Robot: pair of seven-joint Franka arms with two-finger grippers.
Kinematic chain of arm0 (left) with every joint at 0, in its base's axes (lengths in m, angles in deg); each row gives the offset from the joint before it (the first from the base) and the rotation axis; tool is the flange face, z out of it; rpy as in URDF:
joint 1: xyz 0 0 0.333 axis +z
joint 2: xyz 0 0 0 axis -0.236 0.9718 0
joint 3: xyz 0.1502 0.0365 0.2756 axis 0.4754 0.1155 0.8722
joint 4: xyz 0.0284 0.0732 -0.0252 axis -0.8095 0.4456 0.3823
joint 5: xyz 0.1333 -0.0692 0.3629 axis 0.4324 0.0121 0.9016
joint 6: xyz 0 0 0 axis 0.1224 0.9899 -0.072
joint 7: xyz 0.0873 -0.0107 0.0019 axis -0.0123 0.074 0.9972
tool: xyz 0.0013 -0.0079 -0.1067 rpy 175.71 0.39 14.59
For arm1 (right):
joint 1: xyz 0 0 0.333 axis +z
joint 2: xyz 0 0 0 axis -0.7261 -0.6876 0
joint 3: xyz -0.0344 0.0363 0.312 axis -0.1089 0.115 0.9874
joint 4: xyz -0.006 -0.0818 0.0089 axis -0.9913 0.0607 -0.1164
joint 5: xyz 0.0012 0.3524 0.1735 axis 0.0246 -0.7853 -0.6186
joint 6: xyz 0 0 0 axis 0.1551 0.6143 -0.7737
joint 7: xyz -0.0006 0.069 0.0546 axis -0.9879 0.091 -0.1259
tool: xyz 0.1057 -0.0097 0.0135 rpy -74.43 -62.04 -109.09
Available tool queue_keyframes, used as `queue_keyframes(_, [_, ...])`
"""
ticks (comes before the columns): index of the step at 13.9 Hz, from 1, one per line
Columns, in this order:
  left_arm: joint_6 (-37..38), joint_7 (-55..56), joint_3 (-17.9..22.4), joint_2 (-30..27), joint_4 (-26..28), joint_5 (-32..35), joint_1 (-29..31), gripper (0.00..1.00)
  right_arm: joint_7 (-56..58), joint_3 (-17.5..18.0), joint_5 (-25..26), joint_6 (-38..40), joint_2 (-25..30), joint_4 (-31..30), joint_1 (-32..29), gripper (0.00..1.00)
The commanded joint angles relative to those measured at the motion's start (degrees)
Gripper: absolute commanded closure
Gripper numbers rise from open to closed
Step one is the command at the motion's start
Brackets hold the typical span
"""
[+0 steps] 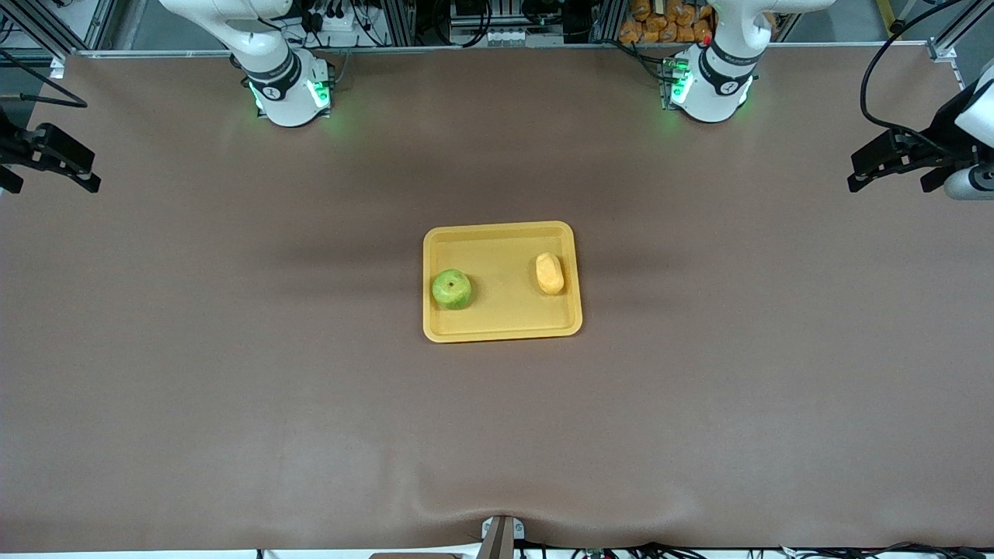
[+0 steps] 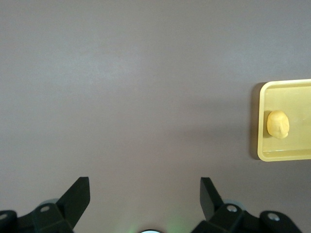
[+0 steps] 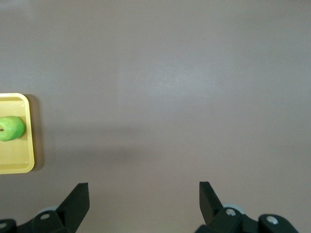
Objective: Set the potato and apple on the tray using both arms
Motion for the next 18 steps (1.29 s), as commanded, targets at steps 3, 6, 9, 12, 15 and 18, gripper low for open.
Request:
queue_keyframes(3, [1.06, 0.95, 0.06, 0.15, -0.86, -0.93, 0.23, 0.00, -0.01, -1.35, -1.70, -0.49, 0.85, -0.70, -1.38, 0.00])
queue_keyframes(6, [1.06, 0.95, 0.06, 0.15, -0.86, -0.93, 0.23, 0.00, -0.19, -1.53, -1.88, -0.40, 0.85, -0.70, -1.03, 0.00])
queue_keyframes(9, [1.06, 0.95, -0.03, 0.15, -0.86, -0.85, 0.23, 0.00, -0.36, -1.62, -3.55, -0.31, 0.85, -0.78, -1.12, 0.00])
queue_keyframes(12, [1.06, 0.95, 0.06, 0.15, -0.86, -0.93, 0.23, 0.00, -0.36, -1.53, -3.64, -0.32, 0.85, -0.78, -1.12, 0.00])
queue_keyframes(15, [1.06, 0.95, 0.15, 0.24, -0.86, -0.85, 0.23, 0.00, -0.36, -1.53, -3.64, -0.40, 0.85, -0.78, -1.03, 0.00])
queue_keyframes(18, [1.06, 0.86, -0.03, 0.24, -0.86, -0.85, 0.23, 0.00, -0.45, -1.44, -3.64, -0.49, 0.85, -0.78, -0.85, 0.00])
